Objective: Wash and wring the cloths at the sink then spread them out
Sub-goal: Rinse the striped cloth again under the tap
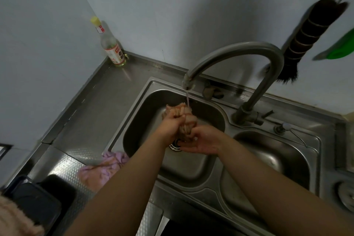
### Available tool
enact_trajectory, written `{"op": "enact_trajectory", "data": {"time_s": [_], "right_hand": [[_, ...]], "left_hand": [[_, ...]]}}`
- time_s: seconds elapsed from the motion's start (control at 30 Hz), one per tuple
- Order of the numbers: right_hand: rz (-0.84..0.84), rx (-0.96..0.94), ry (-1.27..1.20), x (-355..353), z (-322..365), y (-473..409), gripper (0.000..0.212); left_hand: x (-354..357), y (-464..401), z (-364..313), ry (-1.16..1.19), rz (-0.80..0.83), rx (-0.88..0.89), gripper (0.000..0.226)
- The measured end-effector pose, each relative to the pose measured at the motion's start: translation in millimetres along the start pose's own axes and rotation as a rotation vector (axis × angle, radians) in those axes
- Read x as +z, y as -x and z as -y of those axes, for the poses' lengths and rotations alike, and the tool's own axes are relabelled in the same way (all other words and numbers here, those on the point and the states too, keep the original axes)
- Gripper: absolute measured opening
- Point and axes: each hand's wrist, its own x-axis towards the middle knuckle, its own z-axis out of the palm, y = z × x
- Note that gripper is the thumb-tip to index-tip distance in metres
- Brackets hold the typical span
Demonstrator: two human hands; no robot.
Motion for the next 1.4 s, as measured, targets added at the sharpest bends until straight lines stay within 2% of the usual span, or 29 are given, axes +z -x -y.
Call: {"op": "enact_trajectory", "data": {"time_s": [0.1, 0.17, 0.23, 0.3, 0.37, 0.47, 0.57, 0.63, 0.67, 0.73, 0.77, 0.83, 0.9, 0.97, 1.07, 1.13, 1.2, 1.3, 1.4], "right_hand": [[-0.268, 0.010, -0.064, 0.4, 1.3, -2.3, 0.034], [-0.431, -0.078, -0.112, -3.1, 4.9, -3.8, 0.021], [-0.486, -0.215, -0.083, -2.8, 10.3, -2.5, 0.017], [-0.467, -0.334, 0.039, -8.4, 14.5, -8.7, 0.034], [-0.372, -0.385, 0.182, -9.6, 17.0, -16.1, 0.048], [-0.111, -0.279, 0.261, -13.1, 13.6, -26.7, 0.076], [0.069, -0.090, 0.053, -15.1, 3.6, -31.6, 0.083], [0.158, -0.010, -0.070, -16.4, -5.1, -29.2, 0.079], [0.183, -0.016, -0.088, -17.7, -9.4, -31.1, 0.070], [0.150, -0.084, -0.071, -19.3, -11.4, -33.4, 0.046], [0.118, -0.127, -0.063, -20.3, -9.4, -35.2, 0.038], [0.098, -0.220, -0.084, -18.5, 1.2, -34.4, 0.031], [0.025, -0.303, -0.165, -14.3, 17.1, -31.2, 0.027], [-0.039, -0.366, -0.254, -11.7, 33.2, -30.9, 0.027], [-0.040, -0.450, -0.369, -6.4, 50.3, -29.7, 0.027], [-0.075, -0.513, -0.240, 2.1, 54.8, -19.5, 0.027], [-0.169, -0.604, 0.126, 17.8, 48.4, -8.5, 0.027], [-0.370, -0.654, 0.791, 43.5, 29.7, -6.1, 0.037], [-0.551, -0.650, 1.010, 48.2, 41.9, -13.8, 0.042]], "left_hand": [[0.3, 6.6, -3.3, 0.046, -0.014, 0.051, 0.032], [-8.0, 7.1, -14.2, 0.107, -0.018, 0.017, 0.032], [-20.8, 4.5, -26.3, 0.014, 0.008, -0.015, 0.037], [-27.9, 5.9, -40.0, -0.229, 0.095, -0.030, 0.040], [-27.3, 9.1, -52.2, -0.452, 0.243, -0.046, 0.040], [-22.4, 8.7, -67.9, -0.572, 0.423, -0.131, 0.043], [-21.7, 4.6, -74.4, -0.616, 0.460, -0.177, 0.033], [-24.6, 3.9, -77.4, -0.633, 0.450, -0.188, 0.030], [-27.7, 4.2, -78.1, -0.658, 0.452, -0.197, 0.034], [-32.7, 7.9, -78.3, -0.757, 0.468, -0.208, 0.044], [-35.0, 10.0, -76.4, -0.802, 0.466, -0.217, 0.042], [-35.4, 14.9, -68.7, -0.852, 0.431, -0.218, 0.037], [-39.2, 16.2, -58.2, -0.850, 0.371, -0.187, 0.050], [-45.4, 18.8, -44.7, -0.711, 0.319, -0.167, 0.058], [-52.6, 18.1, -20.5, -0.265, 0.167, -0.146, 0.053], [-41.0, 16.9, -10.5, 0.051, 0.039, -0.127, 0.050], [-21.2, 14.7, -12.5, 0.252, -0.108, -0.140, 0.043], [8.9, 9.0, -30.1, 0.259, -0.219, -0.141, 0.040], [32.4, 8.2, -35.0, 0.155, -0.278, -0.137, 0.035]]}}
